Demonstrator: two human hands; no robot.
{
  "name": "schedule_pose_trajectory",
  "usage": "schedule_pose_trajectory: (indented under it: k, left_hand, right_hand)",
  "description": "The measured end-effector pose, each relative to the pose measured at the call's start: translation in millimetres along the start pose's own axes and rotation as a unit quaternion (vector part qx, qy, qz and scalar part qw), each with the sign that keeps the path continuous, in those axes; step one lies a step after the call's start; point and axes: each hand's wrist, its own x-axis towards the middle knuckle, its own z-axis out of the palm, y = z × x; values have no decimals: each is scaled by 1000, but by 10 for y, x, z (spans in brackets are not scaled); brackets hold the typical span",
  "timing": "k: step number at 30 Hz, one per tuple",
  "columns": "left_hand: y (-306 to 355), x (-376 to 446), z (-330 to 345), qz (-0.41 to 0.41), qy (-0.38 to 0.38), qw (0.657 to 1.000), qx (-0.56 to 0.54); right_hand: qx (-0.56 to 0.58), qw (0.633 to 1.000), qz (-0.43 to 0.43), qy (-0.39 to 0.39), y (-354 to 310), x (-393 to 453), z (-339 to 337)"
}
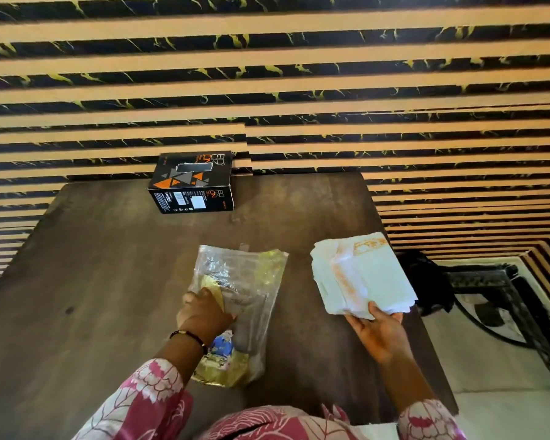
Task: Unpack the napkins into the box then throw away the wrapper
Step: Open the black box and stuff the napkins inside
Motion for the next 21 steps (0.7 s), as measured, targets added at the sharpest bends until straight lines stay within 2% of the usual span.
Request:
schedule_pose_trajectory:
  k: [3,6,9,13,15,17,18,19,21]
  left_hand:
    - [65,-227,-67,-15,8,999,-29]
    - [147,-436,-131,-41,20,995,-85]
    - [184,-563,-146,-59,22,993,-99]
    - [165,-712,-131,-57,34,993,-101]
    - [140,-783,-83,-59,44,992,-101]
    - [92,-849,-18,-65,73,993,-67]
    - [64,-876,10,-62,90,993,-38]
    - [42,-890,50,-52,106,993,-10]
    - [-29,-898,129,-10,132,991,25]
  right_hand:
    - [-28,999,9,21,43,-27,47]
    - [-157,986,40,39,9,-107,24]
    - [-285,954,76,46,-17,-229,-10]
    - [-324,938,90,79,45,-465,84]
    - [-319,944,55,58,142,-615,272]
    - [-351,936,-30,7,333,-749,471]
    - [-412,906,-89,-33,465,-784,542]
    - [-491,854,-150,-81,588,-809,593]
    - [-629,712,-247,-191,822,-809,653]
